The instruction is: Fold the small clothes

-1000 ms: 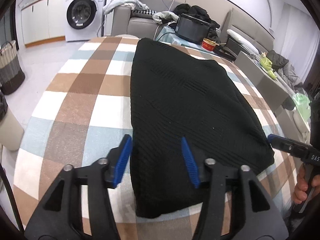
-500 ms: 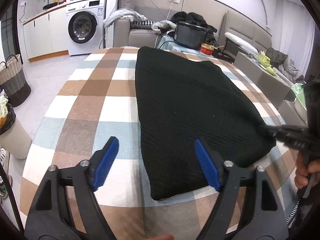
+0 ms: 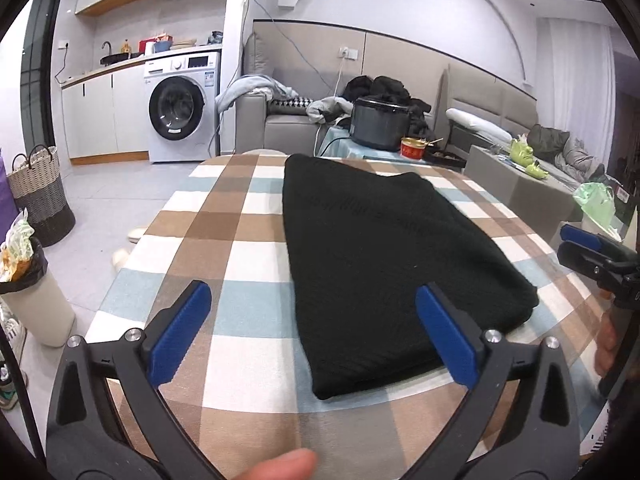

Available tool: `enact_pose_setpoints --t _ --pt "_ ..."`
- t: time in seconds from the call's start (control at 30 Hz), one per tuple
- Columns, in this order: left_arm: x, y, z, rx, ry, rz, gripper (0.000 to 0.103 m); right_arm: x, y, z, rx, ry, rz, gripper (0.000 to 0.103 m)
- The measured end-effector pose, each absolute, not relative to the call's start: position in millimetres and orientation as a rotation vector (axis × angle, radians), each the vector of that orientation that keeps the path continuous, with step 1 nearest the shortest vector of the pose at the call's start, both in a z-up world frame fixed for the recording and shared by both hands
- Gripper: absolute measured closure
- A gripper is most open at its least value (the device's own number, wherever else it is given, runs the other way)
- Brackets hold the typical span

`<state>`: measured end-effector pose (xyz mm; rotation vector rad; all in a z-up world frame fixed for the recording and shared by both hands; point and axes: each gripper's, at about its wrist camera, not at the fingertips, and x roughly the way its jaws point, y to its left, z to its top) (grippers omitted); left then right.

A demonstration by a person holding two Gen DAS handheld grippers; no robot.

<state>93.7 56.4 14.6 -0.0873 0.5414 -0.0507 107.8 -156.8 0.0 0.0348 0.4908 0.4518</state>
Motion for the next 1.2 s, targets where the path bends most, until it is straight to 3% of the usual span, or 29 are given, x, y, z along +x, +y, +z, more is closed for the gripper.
enact_pose_setpoints --t 1.2 --pt "81 49 12 -0.104 0.486 -0.082 0.001 80 -153 -11 0.046 0.375 0.487 0.000"
